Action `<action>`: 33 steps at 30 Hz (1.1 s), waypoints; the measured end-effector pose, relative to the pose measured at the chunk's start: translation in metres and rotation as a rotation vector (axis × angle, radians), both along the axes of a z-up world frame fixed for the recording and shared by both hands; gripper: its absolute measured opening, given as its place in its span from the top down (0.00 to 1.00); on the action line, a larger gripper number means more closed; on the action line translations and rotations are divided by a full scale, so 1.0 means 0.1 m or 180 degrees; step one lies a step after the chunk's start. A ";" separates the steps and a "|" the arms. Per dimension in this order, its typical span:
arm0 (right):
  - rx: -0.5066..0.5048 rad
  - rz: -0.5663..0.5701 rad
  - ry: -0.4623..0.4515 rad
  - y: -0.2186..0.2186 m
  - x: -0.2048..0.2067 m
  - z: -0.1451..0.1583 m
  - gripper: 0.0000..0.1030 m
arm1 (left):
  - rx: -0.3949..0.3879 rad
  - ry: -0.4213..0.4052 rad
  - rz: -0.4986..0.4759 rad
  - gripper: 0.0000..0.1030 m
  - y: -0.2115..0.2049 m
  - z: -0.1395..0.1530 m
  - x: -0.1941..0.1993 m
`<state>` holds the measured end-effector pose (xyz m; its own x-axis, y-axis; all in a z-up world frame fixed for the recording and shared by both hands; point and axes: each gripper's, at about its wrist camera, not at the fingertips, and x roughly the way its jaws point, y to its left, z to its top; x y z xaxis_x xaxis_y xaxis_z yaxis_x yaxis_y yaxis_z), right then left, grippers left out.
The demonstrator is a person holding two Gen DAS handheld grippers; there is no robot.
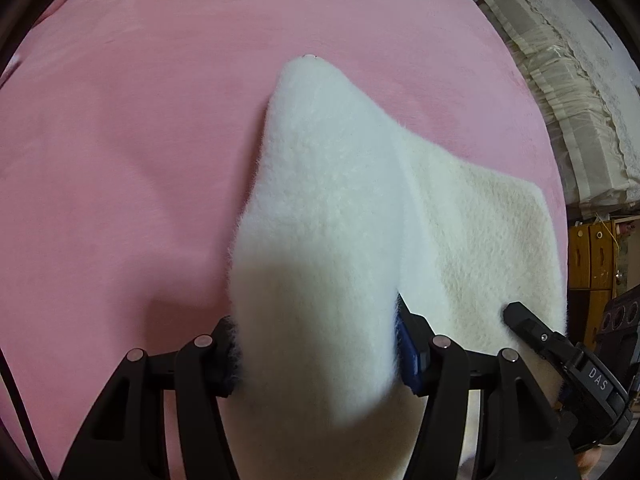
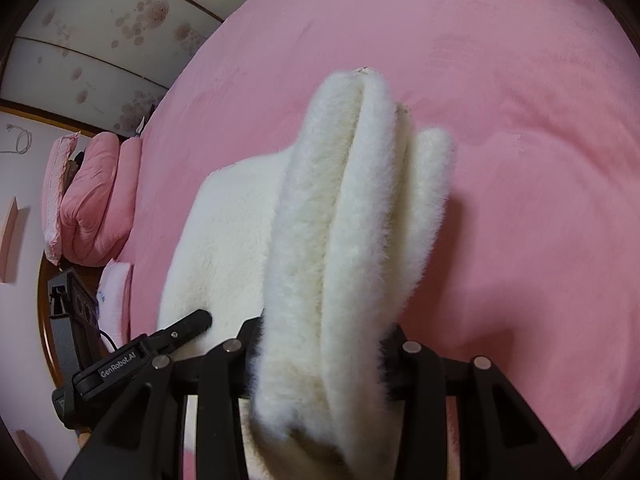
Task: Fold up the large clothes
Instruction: 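Carry the folded cardigan with both grippers toward the white pillow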
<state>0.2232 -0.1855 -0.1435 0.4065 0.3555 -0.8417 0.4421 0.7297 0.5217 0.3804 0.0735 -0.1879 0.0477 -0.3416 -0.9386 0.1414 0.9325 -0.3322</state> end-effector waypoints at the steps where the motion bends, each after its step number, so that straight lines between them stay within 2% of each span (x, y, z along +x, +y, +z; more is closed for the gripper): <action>1: -0.0004 0.0064 -0.0005 0.21 0.00 0.04 0.63 | 0.0033 0.0026 0.0043 0.43 0.25 0.06 -0.01; 6: 0.0101 0.0493 -0.0039 1.20 0.19 0.15 0.63 | 0.0253 -0.0038 0.0332 0.44 1.18 0.39 0.10; 12: 0.0299 0.0963 -0.0145 2.32 0.64 0.28 0.63 | 0.0583 -0.0326 0.0894 0.43 2.36 0.82 0.24; 15: 0.0318 0.1204 -0.0291 2.92 0.93 0.38 0.63 | 0.0777 -0.0524 0.1088 0.44 2.79 1.03 0.36; 19: 0.0401 0.1424 -0.0571 3.49 1.20 0.46 0.63 | 0.1025 -0.0819 0.1305 0.43 3.24 1.30 0.53; 22: 0.0545 0.1529 -0.0762 3.80 1.36 0.47 0.63 | 0.1136 -0.1004 0.1411 0.43 3.58 1.40 0.64; 23: 0.0570 0.1556 -0.0822 3.90 1.41 0.46 0.63 | 0.1142 -0.1052 0.1418 0.43 3.81 1.39 0.62; 25: 0.0601 0.1591 -0.0951 4.10 1.50 0.38 0.63 | 0.1116 -0.1147 0.1438 0.43 4.12 1.27 0.68; 27: 0.0603 0.1610 -0.1067 4.23 1.55 0.17 0.63 | 0.1088 -0.1179 0.1455 0.42 4.30 1.00 0.75; 29: 0.0587 0.1558 -0.1084 4.33 1.59 -0.13 0.63 | 0.1007 -0.1156 0.1407 0.42 4.51 0.57 0.76; 31: 0.0432 0.1509 -0.1007 4.49 1.61 -0.61 0.63 | 0.0927 -0.1063 0.1278 0.42 4.67 -0.08 0.82; 32: 0.0306 0.1529 -0.0927 4.55 1.60 -0.86 0.63 | 0.0988 -0.0974 0.1217 0.40 4.69 -0.37 0.83; 33: 0.0102 0.1572 -0.0854 4.60 1.57 -1.12 0.62 | 0.1072 -0.0950 0.1225 0.33 4.75 -0.64 0.82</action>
